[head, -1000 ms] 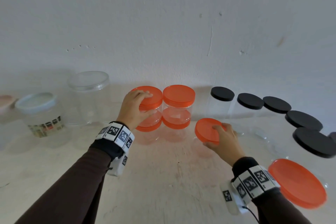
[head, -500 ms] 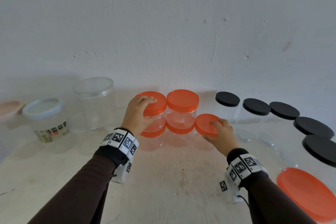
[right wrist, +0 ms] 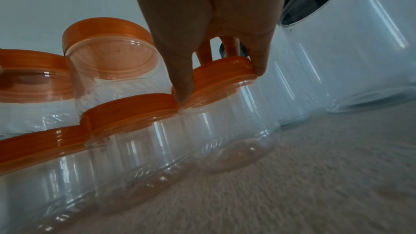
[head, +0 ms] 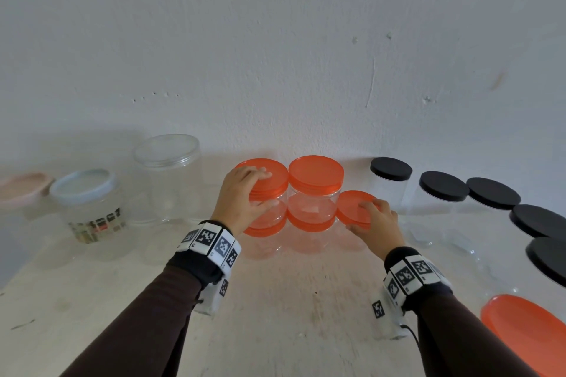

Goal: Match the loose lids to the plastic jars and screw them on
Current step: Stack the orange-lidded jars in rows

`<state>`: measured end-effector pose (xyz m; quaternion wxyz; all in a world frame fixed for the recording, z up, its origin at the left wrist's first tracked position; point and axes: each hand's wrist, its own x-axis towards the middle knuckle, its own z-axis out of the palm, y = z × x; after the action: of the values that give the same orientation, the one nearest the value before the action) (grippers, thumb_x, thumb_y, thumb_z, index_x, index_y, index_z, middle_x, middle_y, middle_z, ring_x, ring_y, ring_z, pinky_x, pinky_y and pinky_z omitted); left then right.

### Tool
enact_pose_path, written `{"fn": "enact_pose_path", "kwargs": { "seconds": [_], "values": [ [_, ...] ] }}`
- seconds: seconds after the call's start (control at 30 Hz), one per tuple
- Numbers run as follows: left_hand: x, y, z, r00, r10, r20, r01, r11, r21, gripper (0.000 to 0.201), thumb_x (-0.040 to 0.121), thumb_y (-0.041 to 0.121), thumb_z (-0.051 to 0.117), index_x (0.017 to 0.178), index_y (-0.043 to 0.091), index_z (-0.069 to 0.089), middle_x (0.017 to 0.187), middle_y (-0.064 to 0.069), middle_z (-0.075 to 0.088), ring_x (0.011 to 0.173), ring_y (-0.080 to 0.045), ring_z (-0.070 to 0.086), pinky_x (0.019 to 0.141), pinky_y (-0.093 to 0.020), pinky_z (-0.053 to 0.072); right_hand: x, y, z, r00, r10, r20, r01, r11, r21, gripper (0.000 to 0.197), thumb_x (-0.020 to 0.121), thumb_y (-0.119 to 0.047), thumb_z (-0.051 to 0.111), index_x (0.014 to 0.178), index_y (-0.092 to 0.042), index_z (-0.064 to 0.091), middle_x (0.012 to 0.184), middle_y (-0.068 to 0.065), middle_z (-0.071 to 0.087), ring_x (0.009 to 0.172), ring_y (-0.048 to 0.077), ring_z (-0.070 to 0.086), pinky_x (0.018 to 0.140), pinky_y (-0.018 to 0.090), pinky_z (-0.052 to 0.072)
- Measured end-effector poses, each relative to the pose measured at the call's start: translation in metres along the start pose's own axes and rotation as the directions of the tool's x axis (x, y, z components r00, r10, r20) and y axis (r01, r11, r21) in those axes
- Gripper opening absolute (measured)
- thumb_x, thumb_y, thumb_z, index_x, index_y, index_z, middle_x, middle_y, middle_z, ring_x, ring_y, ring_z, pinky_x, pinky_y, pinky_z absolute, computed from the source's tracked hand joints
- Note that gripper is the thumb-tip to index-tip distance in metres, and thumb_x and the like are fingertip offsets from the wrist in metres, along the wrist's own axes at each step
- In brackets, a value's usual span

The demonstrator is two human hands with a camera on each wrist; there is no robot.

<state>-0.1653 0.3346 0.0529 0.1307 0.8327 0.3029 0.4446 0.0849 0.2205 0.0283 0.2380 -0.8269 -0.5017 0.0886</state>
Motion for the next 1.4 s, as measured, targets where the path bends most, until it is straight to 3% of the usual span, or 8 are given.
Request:
{"fn": "enact_pose_path", "kwargs": {
  "seconds": [0.4,0.7,0.83,0.97,1.07,1.13,1.27,1.4],
  "values": [
    [-0.001,0.000,0.000,1.000,-0.001,-0.002,0.001,1.000,-0.002,0.064,0.066,0.057,0.057,0.114,0.014,0.061,0.116,0.012,0.049,0.113,-0.009,0.038,0.102,-0.030,0.025,-0.010,0.003,-0.001,0.999,-0.031,0.017,0.032,0.998,-0.058,0.065,0.086,-0.039,0.062,0.140,-0.018,0.033,0.151,0.010,0.019,0.134,0.033,0.024,0.106,0.042,0.031],
    [-0.001,0.001,0.000,1.000,-0.007,-0.002,0.007,1.000,0.027,0.050,0.071,0.030,0.078,0.114,0.009,0.061,0.118,-0.004,0.057,0.116,-0.024,0.044,0.102,-0.032,0.025,-0.090,0.014,-0.038,0.987,-0.141,-0.079,0.131,0.984,-0.119,0.059,0.087,-0.035,0.061,0.138,-0.016,0.038,0.149,0.005,0.024,0.136,0.026,0.021,0.110,0.040,0.027],
    [-0.001,0.003,0.000,1.000,-0.007,0.006,0.007,0.999,0.050,0.049,0.073,0.025,0.078,0.114,0.007,0.060,0.119,-0.007,0.057,0.116,-0.028,0.043,0.102,-0.037,0.027,-0.126,0.042,-0.068,0.985,-0.037,-0.166,0.006,0.982,-0.187,0.058,0.087,-0.036,0.060,0.137,-0.013,0.039,0.148,0.005,0.026,0.135,0.026,0.024,0.107,0.039,0.028],
    [0.000,0.001,0.001,1.000,0.002,0.012,-0.003,0.997,0.076,0.048,0.072,0.026,0.079,0.113,0.007,0.060,0.118,-0.010,0.057,0.115,-0.029,0.042,0.100,-0.037,0.028,-0.154,0.073,-0.083,0.958,0.187,-0.218,-0.242,0.935,-0.260,0.067,0.088,-0.046,0.054,0.140,-0.012,0.031,0.150,0.008,0.023,0.136,0.030,0.022,0.110,0.044,0.026],
    [0.001,0.000,0.001,1.000,0.003,0.018,-0.005,0.997,0.083,0.049,0.072,0.027,0.079,0.113,0.007,0.060,0.118,-0.011,0.057,0.114,-0.029,0.042,0.100,-0.039,0.029,-0.168,0.087,-0.081,0.913,0.370,-0.170,-0.405,0.869,-0.286,0.066,0.086,-0.053,0.052,0.138,-0.017,0.033,0.150,0.009,0.018,0.136,0.036,0.016,0.109,0.051,0.020],
    [0.001,0.001,0.000,1.000,0.001,0.021,-0.003,0.996,0.094,0.048,0.072,0.024,0.079,0.113,0.007,0.060,0.118,-0.011,0.057,0.114,-0.031,0.042,0.100,-0.041,0.030,-0.174,0.089,-0.077,0.904,0.415,-0.107,-0.428,0.861,-0.274,0.064,0.086,-0.052,0.054,0.137,-0.020,0.033,0.148,0.011,0.019,0.133,0.038,0.015,0.108,0.053,0.021],
    [0.001,0.003,-0.001,1.000,-0.002,0.032,-0.001,0.994,0.105,0.048,0.072,0.024,0.079,0.112,0.006,0.060,0.117,-0.012,0.057,0.113,-0.032,0.043,0.100,-0.043,0.030,-0.178,0.078,-0.073,0.942,0.332,-0.042,-0.327,0.886,-0.328,0.062,0.084,-0.048,0.058,0.136,-0.028,0.032,0.147,0.010,0.017,0.132,0.037,0.016,0.107,0.051,0.026],
    [0.001,0.004,-0.004,0.999,-0.007,0.043,0.003,0.996,0.087,0.049,0.072,0.029,0.079,0.112,0.006,0.061,0.116,-0.011,0.058,0.112,-0.032,0.044,0.100,-0.044,0.031,-0.171,0.054,-0.064,0.968,0.236,0.086,-0.219,0.960,-0.175,0.071,0.078,-0.041,0.070,0.138,-0.040,0.032,0.152,0.006,-0.012,0.137,0.039,-0.001,0.110,0.053,0.020]
  ]
}}
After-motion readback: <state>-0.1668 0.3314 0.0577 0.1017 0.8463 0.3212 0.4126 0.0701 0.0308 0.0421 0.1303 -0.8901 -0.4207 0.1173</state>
